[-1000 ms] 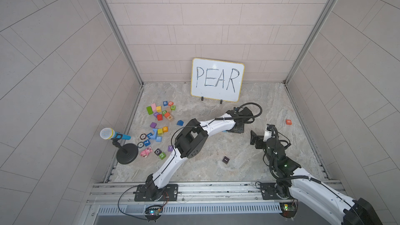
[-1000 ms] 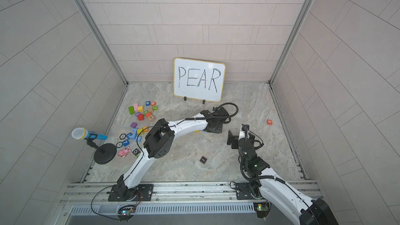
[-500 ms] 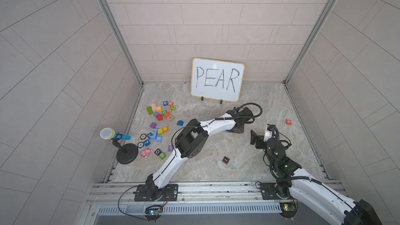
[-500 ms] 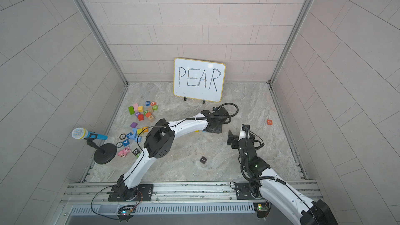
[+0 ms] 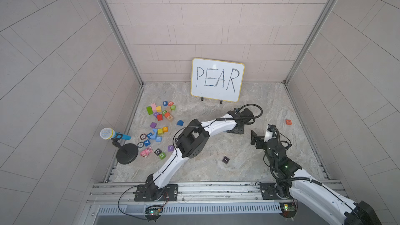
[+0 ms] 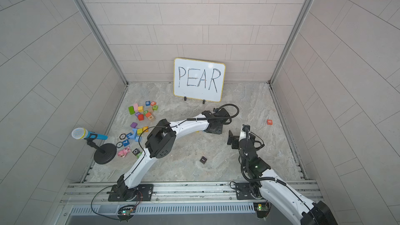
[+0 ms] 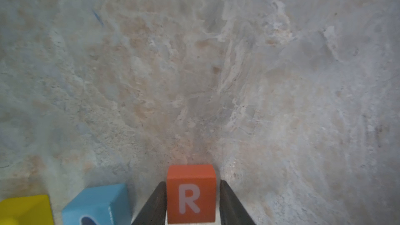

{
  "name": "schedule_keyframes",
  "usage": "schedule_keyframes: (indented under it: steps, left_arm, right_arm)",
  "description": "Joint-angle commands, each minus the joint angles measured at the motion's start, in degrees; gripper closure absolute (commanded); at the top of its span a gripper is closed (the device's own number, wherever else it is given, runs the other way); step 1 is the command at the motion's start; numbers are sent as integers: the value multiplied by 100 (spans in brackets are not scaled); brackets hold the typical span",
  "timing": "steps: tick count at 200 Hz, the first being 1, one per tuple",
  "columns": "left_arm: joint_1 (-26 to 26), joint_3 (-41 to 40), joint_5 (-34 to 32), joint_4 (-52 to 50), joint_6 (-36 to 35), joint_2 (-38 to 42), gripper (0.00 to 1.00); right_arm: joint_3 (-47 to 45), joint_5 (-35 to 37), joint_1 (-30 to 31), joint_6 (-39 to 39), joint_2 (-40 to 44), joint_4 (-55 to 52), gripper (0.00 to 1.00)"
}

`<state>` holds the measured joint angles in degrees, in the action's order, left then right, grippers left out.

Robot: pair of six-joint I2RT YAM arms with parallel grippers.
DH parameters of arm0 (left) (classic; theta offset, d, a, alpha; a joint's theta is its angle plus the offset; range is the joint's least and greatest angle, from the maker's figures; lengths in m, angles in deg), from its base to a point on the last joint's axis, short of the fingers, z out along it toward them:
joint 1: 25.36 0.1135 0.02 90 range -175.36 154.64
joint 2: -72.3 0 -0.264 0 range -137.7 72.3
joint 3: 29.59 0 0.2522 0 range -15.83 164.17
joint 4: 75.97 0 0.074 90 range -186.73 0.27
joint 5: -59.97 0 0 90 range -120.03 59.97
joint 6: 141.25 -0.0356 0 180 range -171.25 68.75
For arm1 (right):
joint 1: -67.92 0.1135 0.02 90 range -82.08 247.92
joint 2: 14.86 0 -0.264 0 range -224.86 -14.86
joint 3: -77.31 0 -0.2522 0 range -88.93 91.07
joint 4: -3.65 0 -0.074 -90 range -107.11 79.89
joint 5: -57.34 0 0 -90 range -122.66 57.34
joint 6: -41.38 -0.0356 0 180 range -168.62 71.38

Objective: Spell the uppercase word “pear” with letter blocks
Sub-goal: Place the letter block at the center of the board.

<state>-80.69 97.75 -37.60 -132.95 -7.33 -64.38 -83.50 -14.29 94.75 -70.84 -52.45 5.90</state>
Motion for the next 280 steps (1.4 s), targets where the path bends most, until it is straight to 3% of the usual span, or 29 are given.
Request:
schedule_keyframes:
  steps: [1, 129, 176, 197, 223, 244, 280]
  left_arm:
    - [-64, 213, -53, -168, 17, -35, 55]
    - [-92, 151, -21, -210, 118, 149, 54]
    - [-93, -50, -229, -169, 47, 878, 53]
    - [-84, -753, -325, 172, -120, 1659, 52]
    - [44, -1989, -563, 908, -210, 2818, 42]
    - [482, -2859, 125, 1437, -209, 3459, 33]
    - [1092, -3616, 974, 1701, -432, 3865, 32]
  right_arm:
    - [-77, 26, -23, -81, 52, -68, 0]
    - [-88, -26, -26, -86, 159, -145, 0]
    - [286, -447, -74, -205, 55, -561, 2]
    - [630, -913, -191, -407, -403, -696, 7]
    - [1088, -1793, -510, -638, -1360, -535, 15]
    - [1483, -2561, -804, -916, -2277, -164, 24]
    - [2310, -3446, -1085, -1184, -3792, 100, 37]
